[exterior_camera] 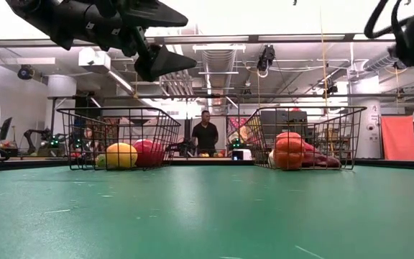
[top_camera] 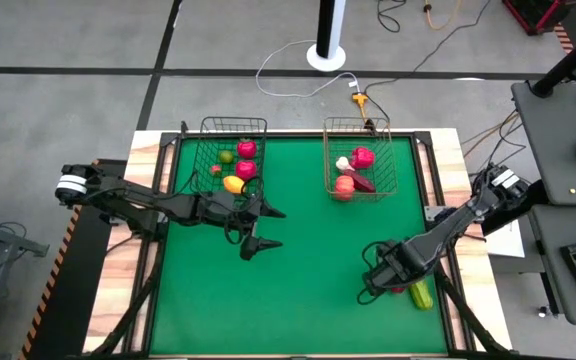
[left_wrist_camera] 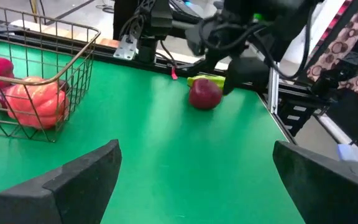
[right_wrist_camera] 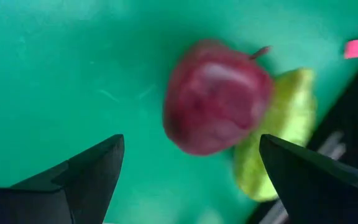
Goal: Sort produce into baskets
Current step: Put the apple into the black wire basket
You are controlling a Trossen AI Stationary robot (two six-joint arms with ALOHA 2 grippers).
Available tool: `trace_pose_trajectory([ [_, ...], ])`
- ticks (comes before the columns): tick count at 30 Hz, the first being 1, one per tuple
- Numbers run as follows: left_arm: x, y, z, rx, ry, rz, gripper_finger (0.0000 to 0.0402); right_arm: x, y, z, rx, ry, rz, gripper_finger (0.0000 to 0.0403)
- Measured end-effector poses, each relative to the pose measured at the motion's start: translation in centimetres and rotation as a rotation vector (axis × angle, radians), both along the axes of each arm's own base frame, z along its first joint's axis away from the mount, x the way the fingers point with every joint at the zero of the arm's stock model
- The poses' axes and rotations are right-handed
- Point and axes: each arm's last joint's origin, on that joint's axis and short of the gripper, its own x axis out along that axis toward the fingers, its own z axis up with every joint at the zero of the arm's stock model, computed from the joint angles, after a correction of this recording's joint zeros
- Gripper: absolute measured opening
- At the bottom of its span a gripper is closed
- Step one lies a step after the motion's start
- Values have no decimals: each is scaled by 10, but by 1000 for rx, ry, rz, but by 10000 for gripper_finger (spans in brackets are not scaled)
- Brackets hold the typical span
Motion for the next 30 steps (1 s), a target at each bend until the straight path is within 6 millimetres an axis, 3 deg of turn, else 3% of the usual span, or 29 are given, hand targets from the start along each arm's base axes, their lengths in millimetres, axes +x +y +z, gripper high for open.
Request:
trace_pose_trajectory([
  [7, 0, 0, 1, 27, -12, -6, 400, -4, 0, -34, 15, -46, -37, 366],
  [12, 0, 0, 1, 28, -16, -6, 400, -6, -3, -45, -17, -82, -43, 366],
  [19, 0, 0, 2, 58, -25, -9, 400, -6, -4, -51, -35, -75, -47, 355],
  [30, 1, -1, 3, 56, -44, -12, 400, 2, -1, -43, -18, -160, -7, 267],
])
